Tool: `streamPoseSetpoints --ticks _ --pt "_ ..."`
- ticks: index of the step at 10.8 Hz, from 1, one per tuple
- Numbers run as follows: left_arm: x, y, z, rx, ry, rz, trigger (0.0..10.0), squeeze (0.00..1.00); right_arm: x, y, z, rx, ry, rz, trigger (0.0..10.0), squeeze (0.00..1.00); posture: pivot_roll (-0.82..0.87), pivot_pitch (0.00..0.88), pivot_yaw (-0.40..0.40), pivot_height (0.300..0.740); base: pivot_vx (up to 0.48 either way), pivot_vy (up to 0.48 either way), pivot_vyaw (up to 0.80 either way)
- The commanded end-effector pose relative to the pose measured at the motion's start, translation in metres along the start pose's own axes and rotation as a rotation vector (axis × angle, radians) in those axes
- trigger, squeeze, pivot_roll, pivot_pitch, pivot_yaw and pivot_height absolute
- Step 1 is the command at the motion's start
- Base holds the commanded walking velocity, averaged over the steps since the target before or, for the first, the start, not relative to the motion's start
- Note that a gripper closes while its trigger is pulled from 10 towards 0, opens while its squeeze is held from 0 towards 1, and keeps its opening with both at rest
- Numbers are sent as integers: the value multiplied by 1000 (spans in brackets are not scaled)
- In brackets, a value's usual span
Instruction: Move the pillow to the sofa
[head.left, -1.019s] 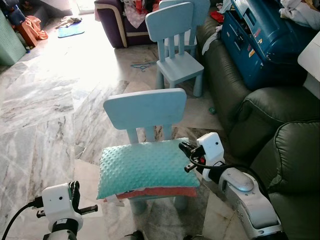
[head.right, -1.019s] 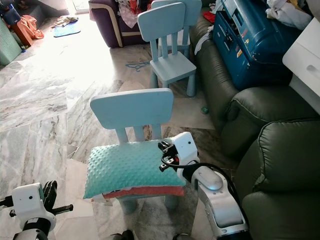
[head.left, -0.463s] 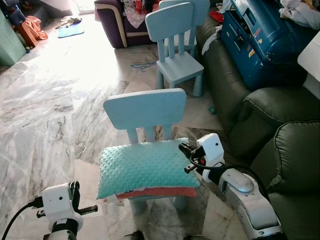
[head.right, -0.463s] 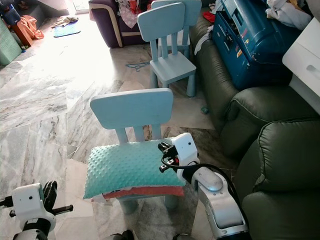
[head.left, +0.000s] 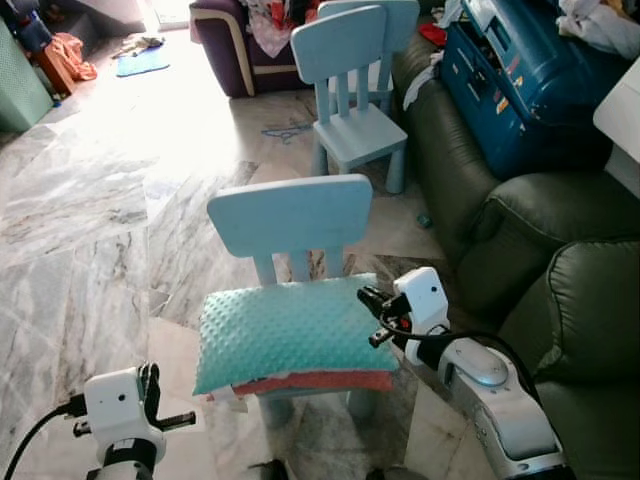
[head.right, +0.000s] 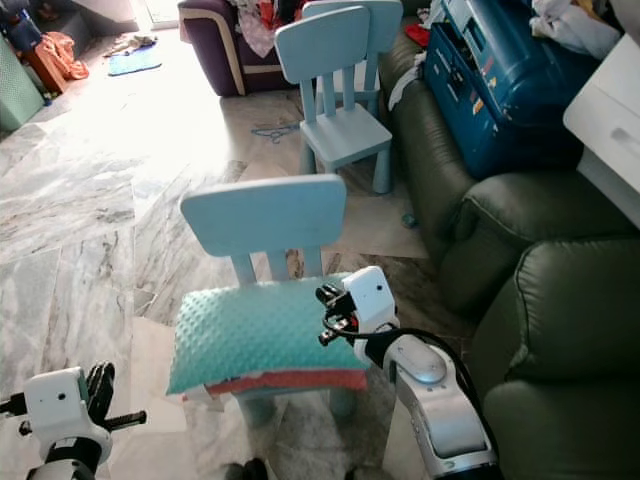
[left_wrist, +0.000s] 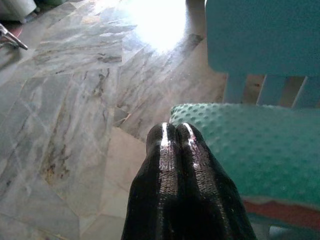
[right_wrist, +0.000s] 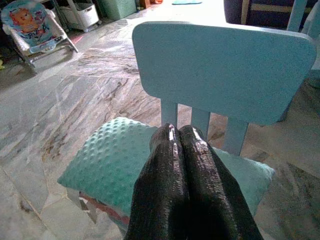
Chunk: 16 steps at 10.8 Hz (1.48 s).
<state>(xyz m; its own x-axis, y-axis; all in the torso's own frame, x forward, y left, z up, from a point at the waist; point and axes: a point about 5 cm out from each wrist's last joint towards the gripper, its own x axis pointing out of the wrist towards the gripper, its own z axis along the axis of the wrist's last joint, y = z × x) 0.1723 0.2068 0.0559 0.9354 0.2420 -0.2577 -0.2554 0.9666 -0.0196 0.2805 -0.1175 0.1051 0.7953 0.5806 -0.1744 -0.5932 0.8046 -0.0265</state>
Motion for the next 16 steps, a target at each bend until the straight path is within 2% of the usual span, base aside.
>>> streamPoseSetpoints --ticks 1,6,9,16 --pt "-3 5 -5 13 26 12 10000 0 -2 4 -1 0 -2 22 10000 0 -142 189 69 662 0 0 0" --pt "-8 6 -7 12 37 18 10000 0 -6 5 -3 7 6 25 10000 0 -137 216 65 570 0 0 0" --pt "-13 5 -9 12 47 19 10000 0 -8 5 -4 4 14 23 10000 0 -137 234 62 565 0 0 0" --pt "-11 5 -8 11 46 20 10000 0 -7 3 -1 -5 16 24 10000 0 -140 233 58 565 0 0 0"
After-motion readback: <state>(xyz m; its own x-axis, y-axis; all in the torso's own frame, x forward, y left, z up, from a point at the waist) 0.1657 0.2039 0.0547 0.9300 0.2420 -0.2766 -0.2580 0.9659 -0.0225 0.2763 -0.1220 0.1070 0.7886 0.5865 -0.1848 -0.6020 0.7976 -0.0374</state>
